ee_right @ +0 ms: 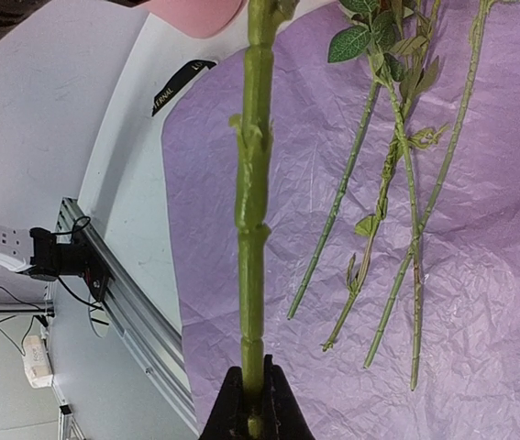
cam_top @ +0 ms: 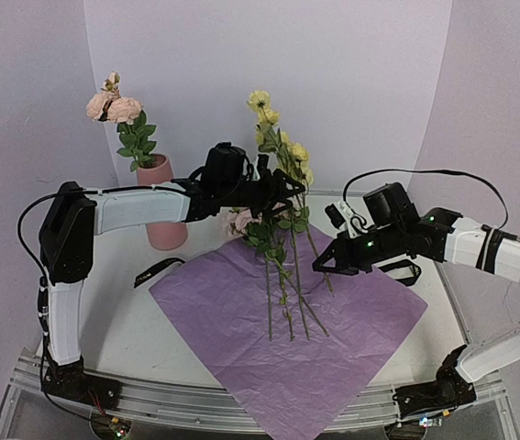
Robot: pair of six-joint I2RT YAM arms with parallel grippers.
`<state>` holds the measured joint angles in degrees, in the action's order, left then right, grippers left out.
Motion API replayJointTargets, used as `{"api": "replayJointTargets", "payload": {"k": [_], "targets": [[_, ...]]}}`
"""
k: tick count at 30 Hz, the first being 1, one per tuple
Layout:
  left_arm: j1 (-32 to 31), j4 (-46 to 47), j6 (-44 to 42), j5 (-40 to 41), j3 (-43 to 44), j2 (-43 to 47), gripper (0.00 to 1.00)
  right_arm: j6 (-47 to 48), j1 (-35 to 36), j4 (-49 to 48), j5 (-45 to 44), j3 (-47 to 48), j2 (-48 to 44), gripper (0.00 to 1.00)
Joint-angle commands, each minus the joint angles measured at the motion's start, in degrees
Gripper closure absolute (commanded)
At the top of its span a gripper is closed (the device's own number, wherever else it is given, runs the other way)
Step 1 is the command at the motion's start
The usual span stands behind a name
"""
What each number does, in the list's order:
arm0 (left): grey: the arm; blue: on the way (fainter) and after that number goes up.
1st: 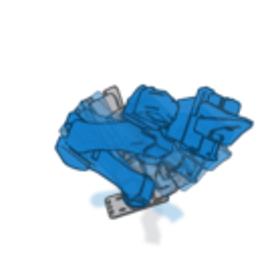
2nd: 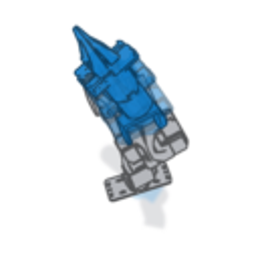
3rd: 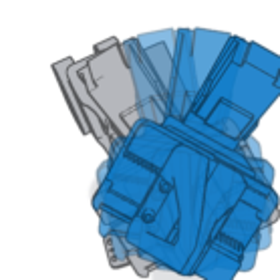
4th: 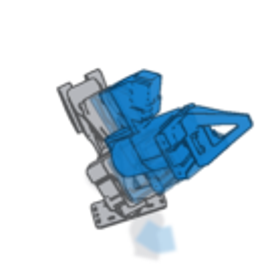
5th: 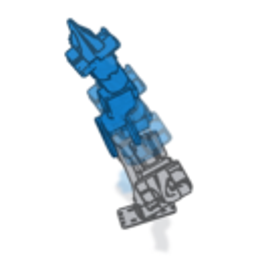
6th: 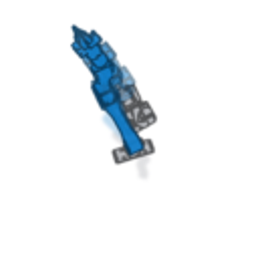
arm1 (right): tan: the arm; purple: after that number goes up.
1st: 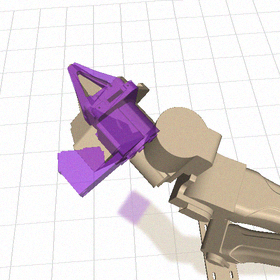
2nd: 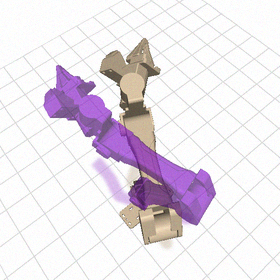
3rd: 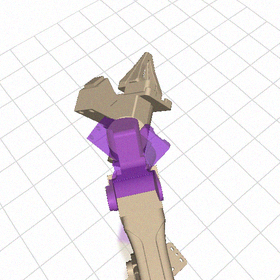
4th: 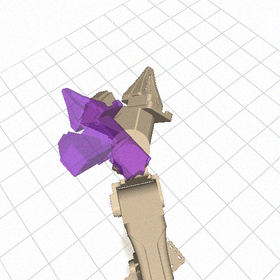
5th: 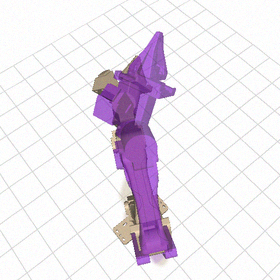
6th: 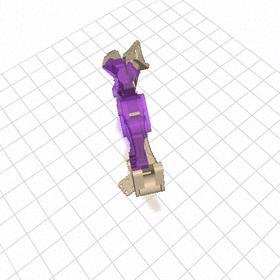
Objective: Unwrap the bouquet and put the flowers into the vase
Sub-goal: Insert the fake flower into the vase.
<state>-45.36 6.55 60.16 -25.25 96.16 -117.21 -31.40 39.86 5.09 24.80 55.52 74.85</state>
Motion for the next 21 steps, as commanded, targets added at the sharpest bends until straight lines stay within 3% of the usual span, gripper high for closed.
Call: {"api": "replayJointTargets", "payload": {"k": [1, 11, 14, 17, 19, 20, 21], "targets": [[-0.17, 2.07, -0.74, 1.07, -0.71, 4.38, 0.39, 0.27, 0.26, -1.17, 1.53, -0.37, -1.9, 1.0], [-1.24, 2.07, -0.56, 1.47, 1.34, 3.44, 0.52, 1.18, 0.24, -1.34, 4.23, -0.19, -1.54, 1.0], [-1.43, 2.07, -0.37, 1.67, 1.77, 3.05, 0.59, 1.0, 0.33, -1.64, 4.41, -0.47, -2.14, 1.0], [-1.6, 2.07, -0.34, 1.92, 1.79, 3.07, 0.73, 1.05, 0.32, -1.67, 4.54, -0.8, -3.01, 0.98], [-1.66, 2.07, -0.57, 2.02, 1.99, 3.12, 0.85, 1.08, 0.31, -1.66, 4.47, -1.19, -3.56, 0.92], [-1.66, 2.07, -0.9, 1.9, 2.24, 3.12, 0.91, 1.07, 0.32, -1.66, 4.36, -1.47, -3.85, 0.84], [-1.66, 2.07, -1.42, 1.82, 2.46, 3.15, 0.98, 1.01, 0.38, -1.66, 4.16, -1.67, -4.17, 0.69]]}}
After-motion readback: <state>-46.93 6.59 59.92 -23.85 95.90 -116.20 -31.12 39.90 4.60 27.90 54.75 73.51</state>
